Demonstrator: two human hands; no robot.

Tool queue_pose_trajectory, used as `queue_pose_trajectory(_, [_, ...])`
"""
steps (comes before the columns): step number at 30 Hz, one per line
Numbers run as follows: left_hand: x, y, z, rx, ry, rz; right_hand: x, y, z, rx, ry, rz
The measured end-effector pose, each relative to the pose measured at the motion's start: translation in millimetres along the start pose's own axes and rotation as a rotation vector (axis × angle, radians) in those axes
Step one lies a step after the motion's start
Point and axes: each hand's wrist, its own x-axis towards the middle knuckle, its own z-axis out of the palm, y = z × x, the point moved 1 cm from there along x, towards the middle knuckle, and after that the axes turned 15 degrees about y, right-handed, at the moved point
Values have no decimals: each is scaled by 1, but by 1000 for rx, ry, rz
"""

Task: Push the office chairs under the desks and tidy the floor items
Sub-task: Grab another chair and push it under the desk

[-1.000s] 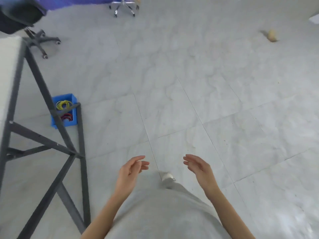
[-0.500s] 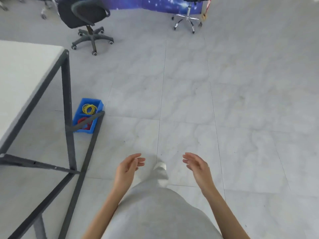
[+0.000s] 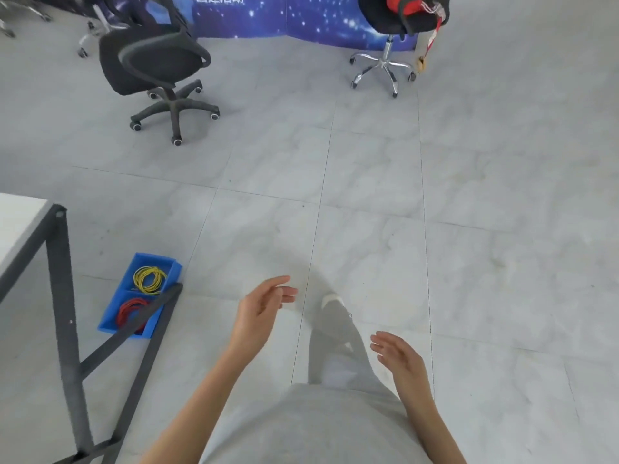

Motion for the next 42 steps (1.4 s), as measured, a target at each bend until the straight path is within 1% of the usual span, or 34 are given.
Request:
queue_pose_trajectory(3, [57, 12, 23, -17, 126, -91, 99, -77, 29, -34, -114, -60])
queue_pose_trajectory(7, [131, 37, 44, -56, 266, -183, 218, -203, 79, -29, -266, -187])
queue_pose_trajectory(10, [184, 54, 55, -68, 350, -222, 290, -278, 120, -12, -318, -258])
queue_pose_trajectory(12, [229, 60, 63, -93, 392, -261, 337, -315, 152, -11, -337, -281])
queue_pose_trajectory(15, [311, 68, 79, -103, 401, -284, 401, -346, 195, -20, -351, -284])
queue_pose_trajectory(18, [413, 93, 92, -105, 364, -267, 462, -371, 234, -58, -333, -236])
queue_pose_trajectory(21, [523, 140, 96, -111, 336, -218, 512, -402, 262, -67, -278, -152])
queue_pose_trajectory(24, [627, 193, 101, -76, 274, -160, 555, -433, 281, -101, -244, -99])
queue_pose_trajectory(28, [752, 250, 112, -37, 218, -70, 619, -476, 309, -124, -197, -86])
queue_pose_trajectory(32, [870, 279, 128, -44, 220, -41, 718, -530, 364, -97, -184, -88])
queue_pose_trajectory(34, [916, 284, 134, -48, 242, -64, 767, -563, 399, -111, -222, -106])
queue_pose_trajectory(36, [962, 285, 137, -65, 297, -120, 822, -608, 442, -135, -286, -137])
queue_pose_trajectory(38, [997, 286, 136, -91, 374, -194, 868, -664, 484, -149, -368, -197])
queue_pose_trajectory(42, [1067, 302, 125, -123, 512, -288, 947, -785, 577, -172, -532, -317])
